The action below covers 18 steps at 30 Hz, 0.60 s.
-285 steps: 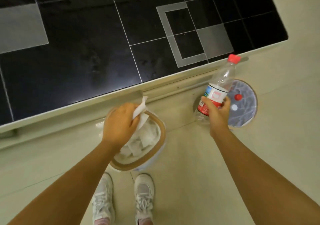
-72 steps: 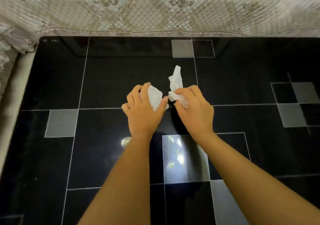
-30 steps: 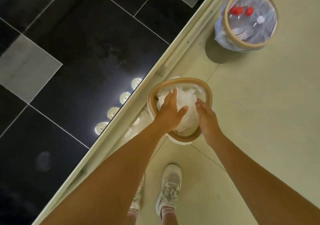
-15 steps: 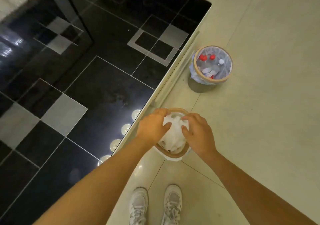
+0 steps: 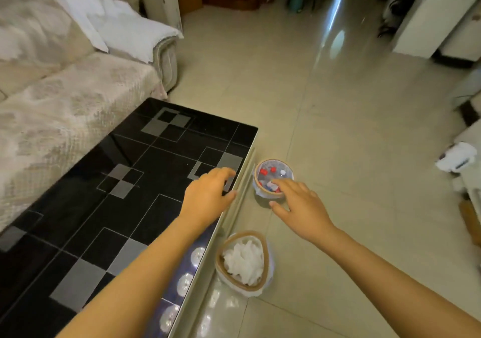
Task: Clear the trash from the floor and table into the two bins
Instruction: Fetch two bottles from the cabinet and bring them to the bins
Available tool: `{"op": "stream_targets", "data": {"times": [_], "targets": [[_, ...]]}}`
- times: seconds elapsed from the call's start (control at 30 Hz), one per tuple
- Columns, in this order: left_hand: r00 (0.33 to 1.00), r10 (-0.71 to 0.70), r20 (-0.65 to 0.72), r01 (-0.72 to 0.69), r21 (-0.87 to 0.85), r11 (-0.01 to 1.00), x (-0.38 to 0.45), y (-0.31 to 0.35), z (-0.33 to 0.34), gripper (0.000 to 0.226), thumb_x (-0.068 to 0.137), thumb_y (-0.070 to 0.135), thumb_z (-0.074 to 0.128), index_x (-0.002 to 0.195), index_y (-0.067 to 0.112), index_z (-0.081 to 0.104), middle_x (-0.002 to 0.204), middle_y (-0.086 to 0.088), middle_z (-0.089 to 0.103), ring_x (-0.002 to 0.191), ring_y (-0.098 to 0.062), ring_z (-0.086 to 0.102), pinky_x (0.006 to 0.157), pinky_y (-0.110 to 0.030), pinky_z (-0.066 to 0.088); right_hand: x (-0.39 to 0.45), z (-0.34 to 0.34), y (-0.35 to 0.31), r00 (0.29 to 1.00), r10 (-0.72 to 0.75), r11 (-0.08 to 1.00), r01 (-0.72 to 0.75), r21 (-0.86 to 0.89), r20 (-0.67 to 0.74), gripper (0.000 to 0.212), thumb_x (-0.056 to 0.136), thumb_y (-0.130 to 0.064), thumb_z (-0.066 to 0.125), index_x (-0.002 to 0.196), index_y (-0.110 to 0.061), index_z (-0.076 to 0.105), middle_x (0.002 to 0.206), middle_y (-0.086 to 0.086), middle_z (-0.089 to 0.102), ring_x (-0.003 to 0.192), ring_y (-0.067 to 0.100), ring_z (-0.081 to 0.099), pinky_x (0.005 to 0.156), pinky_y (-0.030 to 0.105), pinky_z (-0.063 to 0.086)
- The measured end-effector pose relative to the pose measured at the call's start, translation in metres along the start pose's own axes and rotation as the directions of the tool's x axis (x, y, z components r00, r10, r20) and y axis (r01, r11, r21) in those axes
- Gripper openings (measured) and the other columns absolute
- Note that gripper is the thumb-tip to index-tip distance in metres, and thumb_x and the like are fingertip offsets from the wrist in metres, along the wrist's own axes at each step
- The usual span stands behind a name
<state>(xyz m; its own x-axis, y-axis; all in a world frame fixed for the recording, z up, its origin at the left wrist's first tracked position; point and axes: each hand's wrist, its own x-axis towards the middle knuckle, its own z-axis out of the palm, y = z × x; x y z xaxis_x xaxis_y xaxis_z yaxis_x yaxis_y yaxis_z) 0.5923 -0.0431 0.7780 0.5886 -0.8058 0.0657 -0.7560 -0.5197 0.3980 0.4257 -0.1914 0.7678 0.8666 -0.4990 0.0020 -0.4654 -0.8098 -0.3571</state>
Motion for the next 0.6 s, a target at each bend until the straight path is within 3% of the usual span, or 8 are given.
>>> {"op": "stream_targets", "data": {"times": [0.2, 0.37, 0.6], "targets": [[0.982, 0.140, -0.123, -0.133, 0.067, 0.989, -0.008, 0.051, -0.101, 0.048, 0.087, 0.042, 0.063, 0.131, 0.029, 0.049, 0.125, 0.008, 0.059, 0.101, -0.010, 0.061, 0.079, -0.026, 0.050, -0.025, -0.114, -0.025, 0.992, 0.029, 0.997, -0.036, -0.061, -0.126, 0.048, 0.093, -0.041, 0.050, 0.139, -0.029, 0.041, 0.141, -0.008, 0.045, 0.129, 0.017, 0.039, 0.098, 0.031, 0.033], [0.947, 0.249, -0.201, -0.231, 0.108, 0.967, -0.004, 0.094, -0.161, 0.051, 0.086, 0.043, 0.064, 0.132, 0.029, 0.046, 0.127, 0.010, 0.058, 0.110, -0.008, 0.058, 0.085, -0.028, 0.050, -0.054, -0.186, -0.026, 0.972, 0.037, 0.989, -0.068, -0.129, -0.232, 0.050, 0.095, -0.049, 0.043, 0.141, -0.031, 0.035, 0.144, -0.010, 0.041, 0.132, 0.015, 0.037, 0.100, 0.032, 0.034], [0.876, 0.381, -0.296, -0.344, 0.170, 0.923, 0.028, 0.169, -0.204, 0.052, 0.083, 0.046, 0.066, 0.129, 0.028, 0.050, 0.125, 0.009, 0.060, 0.107, -0.008, 0.060, 0.081, -0.029, 0.054, -0.092, -0.283, 0.019, 0.928, 0.049, 0.980, -0.115, -0.159, -0.370, 0.056, 0.094, -0.054, 0.040, 0.145, -0.033, 0.029, 0.148, -0.013, 0.036, 0.136, 0.010, 0.031, 0.105, 0.030, 0.030]]}}
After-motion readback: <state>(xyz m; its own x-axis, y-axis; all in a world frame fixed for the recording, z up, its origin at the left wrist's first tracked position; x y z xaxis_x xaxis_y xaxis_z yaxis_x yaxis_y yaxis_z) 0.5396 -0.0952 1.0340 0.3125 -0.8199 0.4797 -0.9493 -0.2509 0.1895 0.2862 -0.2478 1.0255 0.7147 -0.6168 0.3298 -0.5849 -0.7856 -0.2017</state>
